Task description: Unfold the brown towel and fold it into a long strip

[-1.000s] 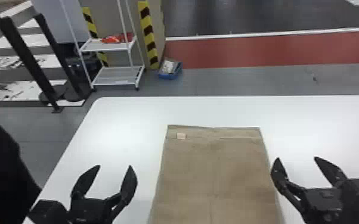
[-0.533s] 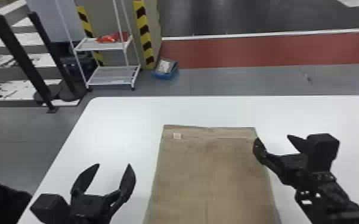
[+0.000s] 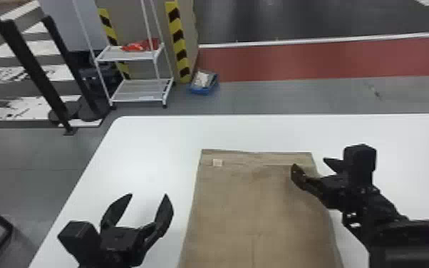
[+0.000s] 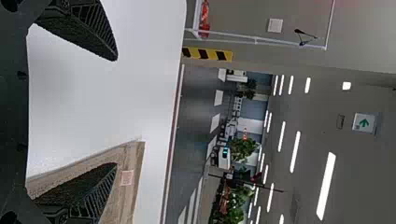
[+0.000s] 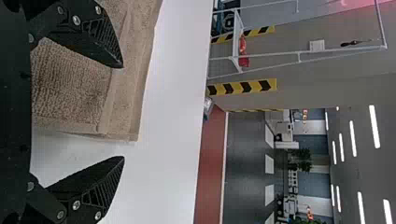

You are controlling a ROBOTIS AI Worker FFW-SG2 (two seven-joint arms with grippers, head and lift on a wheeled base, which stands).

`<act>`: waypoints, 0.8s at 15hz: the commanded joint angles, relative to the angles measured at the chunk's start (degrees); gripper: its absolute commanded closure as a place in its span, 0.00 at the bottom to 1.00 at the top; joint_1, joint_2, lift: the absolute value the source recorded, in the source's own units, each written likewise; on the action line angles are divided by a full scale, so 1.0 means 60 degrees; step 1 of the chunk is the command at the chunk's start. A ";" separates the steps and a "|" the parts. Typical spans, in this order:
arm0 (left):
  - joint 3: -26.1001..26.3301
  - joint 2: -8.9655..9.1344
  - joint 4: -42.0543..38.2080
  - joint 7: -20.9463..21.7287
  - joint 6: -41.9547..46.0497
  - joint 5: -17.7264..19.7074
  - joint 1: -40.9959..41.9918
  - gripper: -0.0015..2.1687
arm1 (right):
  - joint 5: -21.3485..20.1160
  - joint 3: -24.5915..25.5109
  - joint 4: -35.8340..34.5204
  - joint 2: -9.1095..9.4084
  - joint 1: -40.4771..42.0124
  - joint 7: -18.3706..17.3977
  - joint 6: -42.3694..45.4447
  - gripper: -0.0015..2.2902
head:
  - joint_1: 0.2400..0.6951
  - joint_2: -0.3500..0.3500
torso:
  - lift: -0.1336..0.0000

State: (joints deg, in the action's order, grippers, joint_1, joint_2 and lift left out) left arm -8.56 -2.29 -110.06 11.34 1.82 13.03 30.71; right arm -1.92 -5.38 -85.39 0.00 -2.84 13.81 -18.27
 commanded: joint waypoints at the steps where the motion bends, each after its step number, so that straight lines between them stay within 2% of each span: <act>1: 0.0109 0.0000 0.0004 0.0000 -0.0034 -0.0033 -0.0051 0.03 | -0.0105 -0.0113 0.0256 0.0009 -0.0069 0.0027 -0.0055 0.10 | 1.00 0.74 | 0.08; 8: 0.0109 -0.0044 0.0180 0.0000 -0.0063 -0.0033 -0.0182 0.03 | -0.0002 -0.0187 0.0300 0.0009 -0.0026 0.0115 -0.0172 0.18 | 1.00 0.75 | 0.08; 12: 0.0109 -0.0059 0.0326 0.0000 -0.0063 -0.0019 -0.0256 0.03 | 0.0042 -0.0187 0.0286 0.0009 -0.0026 0.0071 0.0180 0.18 | 1.00 0.75 | 0.08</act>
State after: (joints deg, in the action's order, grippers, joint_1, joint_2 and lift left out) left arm -7.91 -2.63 -108.32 11.34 1.44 12.87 29.29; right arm -1.71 -6.51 -83.60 0.00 -2.99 14.31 -17.99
